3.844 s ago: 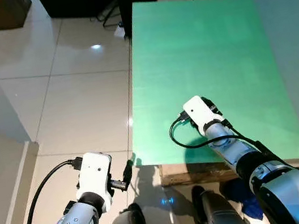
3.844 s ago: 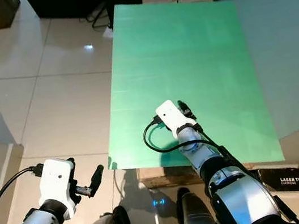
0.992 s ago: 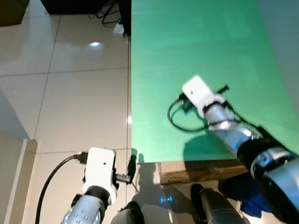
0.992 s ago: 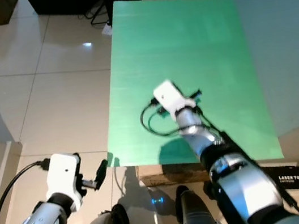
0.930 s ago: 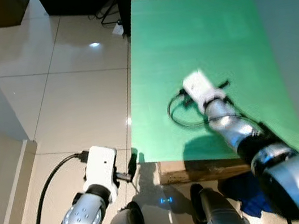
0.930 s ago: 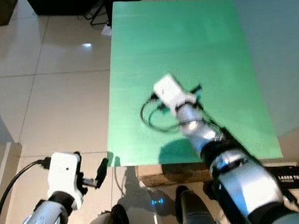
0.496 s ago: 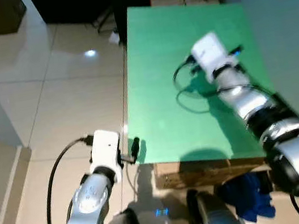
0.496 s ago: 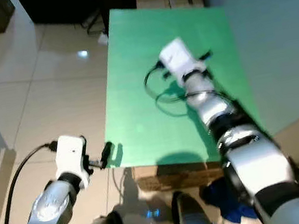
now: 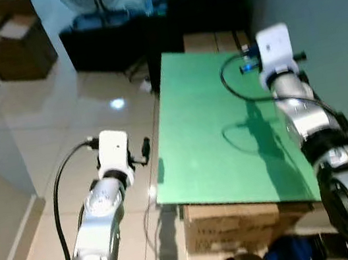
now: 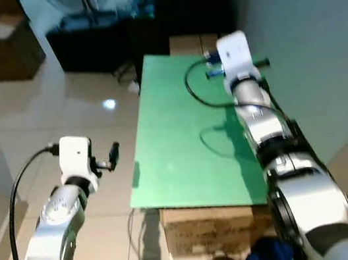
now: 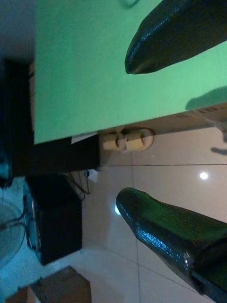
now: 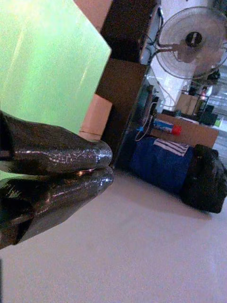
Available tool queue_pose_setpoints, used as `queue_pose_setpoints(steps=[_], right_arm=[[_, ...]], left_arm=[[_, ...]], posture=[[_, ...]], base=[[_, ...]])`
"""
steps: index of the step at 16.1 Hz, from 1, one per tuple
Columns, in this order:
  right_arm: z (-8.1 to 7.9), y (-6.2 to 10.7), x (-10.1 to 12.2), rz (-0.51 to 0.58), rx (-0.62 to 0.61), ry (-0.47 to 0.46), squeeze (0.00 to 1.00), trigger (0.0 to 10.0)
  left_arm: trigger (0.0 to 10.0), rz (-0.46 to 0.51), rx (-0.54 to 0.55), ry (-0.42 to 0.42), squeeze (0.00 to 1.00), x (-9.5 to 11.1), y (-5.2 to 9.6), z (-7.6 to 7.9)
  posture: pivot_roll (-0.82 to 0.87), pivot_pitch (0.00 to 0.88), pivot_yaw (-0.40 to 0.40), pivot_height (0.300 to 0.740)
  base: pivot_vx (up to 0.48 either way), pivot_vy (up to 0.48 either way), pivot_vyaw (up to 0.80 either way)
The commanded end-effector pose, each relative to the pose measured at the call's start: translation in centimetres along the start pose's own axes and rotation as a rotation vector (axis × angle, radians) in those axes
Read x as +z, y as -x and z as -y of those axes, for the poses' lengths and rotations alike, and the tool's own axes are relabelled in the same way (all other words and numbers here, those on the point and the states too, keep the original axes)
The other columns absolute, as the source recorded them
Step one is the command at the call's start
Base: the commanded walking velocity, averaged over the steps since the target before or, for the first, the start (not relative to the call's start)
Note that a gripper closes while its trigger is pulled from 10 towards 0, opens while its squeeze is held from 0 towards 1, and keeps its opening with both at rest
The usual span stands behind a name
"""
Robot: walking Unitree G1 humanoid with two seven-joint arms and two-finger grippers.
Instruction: Hang keys on a hook
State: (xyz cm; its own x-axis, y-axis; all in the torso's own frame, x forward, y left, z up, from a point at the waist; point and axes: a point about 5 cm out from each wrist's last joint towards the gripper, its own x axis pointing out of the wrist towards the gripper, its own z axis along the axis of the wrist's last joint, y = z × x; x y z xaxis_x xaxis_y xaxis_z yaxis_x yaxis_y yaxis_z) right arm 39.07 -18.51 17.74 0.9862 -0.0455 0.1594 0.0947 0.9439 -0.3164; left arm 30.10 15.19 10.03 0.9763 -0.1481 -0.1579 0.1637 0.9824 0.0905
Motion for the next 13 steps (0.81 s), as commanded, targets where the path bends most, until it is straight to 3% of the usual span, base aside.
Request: queue_pose_setpoints(steps=[1, 2, 3, 4, 5, 6, 7, 8, 10, 13], right_arm=[[0.5, 0.4, -0.9, -0.028, -0.021, -0.029, 0.00, 0.0], [0.5, 1.1, -2.2, -0.064, -0.020, -0.019, 0.00, 0.0], [0.1, 3.0, -5.3, -0.164, 0.010, -0.012, 0.00, 0.0], [-0.2, 3.8, -6.4, -0.203, 0.026, -0.013, 0.00, 0.0], [-0.9, 5.0, -8.1, -0.273, 0.042, -0.048, 0.00, 0.0], [-3.0, 7.8, -11.0, -0.396, 0.060, -0.124, 0.00, 0.0], [-3.9, 8.7, -11.7, -0.431, 0.066, -0.160, 0.00, 0.0], [-5.7, 9.9, -12.0, -0.437, 0.096, -0.172, 0.00, 0.0], [-6.8, 10.3, -11.5, -0.403, 0.141, -0.161, 0.00, 0.0], [-6.1, 8.7, -9.8, -0.317, 0.150, -0.139, 0.00, 0.0]], left_arm=[[10.0, 0.004, 0.040, 0.013, 0.00, -0.1, -0.2, -0.7], [10.0, 0.005, 0.071, 0.031, 0.00, -0.3, -0.3, -1.2], [10.0, -0.023, 0.130, 0.101, 0.00, -1.5, -0.3, -2.0], [10.0, -0.040, 0.152, 0.136, 0.00, -2.2, -0.3, -2.2], [10.0, -0.060, 0.181, 0.189, 0.00, -3.1, 0.0, -2.7], [10.0, -0.092, 0.254, 0.312, 0.00, -5.0, 1.3, -4.1], [10.0, -0.104, 0.286, 0.364, 0.00, -5.7, 1.9, -4.6], [10.0, -0.145, 0.285, 0.347, 0.00, -6.9, 2.8, -4.8], [10.0, -0.168, 0.251, 0.319, 0.00, -7.5, 2.9, -4.3], [10.0, -0.195, 0.209, 0.284, 0.00, -8.5, 2.2, -4.4]], posture=[[-0.09, 0.000, -0.041, 0.723], [-0.10, 0.000, -0.056, 0.723], [-0.10, 0.000, -0.077, 0.723], [-0.10, 0.000, -0.077, 0.723], [-0.10, 0.000, -0.061, 0.723], [-0.11, 0.000, -0.012, 0.723], [-0.11, 0.000, -0.012, 0.723], [-0.13, 0.000, 0.018, 0.723], [-0.13, 0.000, 0.026, 0.723], [-0.16, 0.000, 0.018, 0.723]], base=[[0.000, 0.000, 0.00], [0.000, 0.000, 0.00], [0.000, 0.000, 0.00], [0.000, 0.000, 0.00], [0.000, 0.000, 0.00], [0.000, 0.000, 0.00], [0.000, 0.000, 0.00], [0.000, 0.000, 0.00], [0.000, 0.000, 0.00], [0.000, 0.000, 0.00]])
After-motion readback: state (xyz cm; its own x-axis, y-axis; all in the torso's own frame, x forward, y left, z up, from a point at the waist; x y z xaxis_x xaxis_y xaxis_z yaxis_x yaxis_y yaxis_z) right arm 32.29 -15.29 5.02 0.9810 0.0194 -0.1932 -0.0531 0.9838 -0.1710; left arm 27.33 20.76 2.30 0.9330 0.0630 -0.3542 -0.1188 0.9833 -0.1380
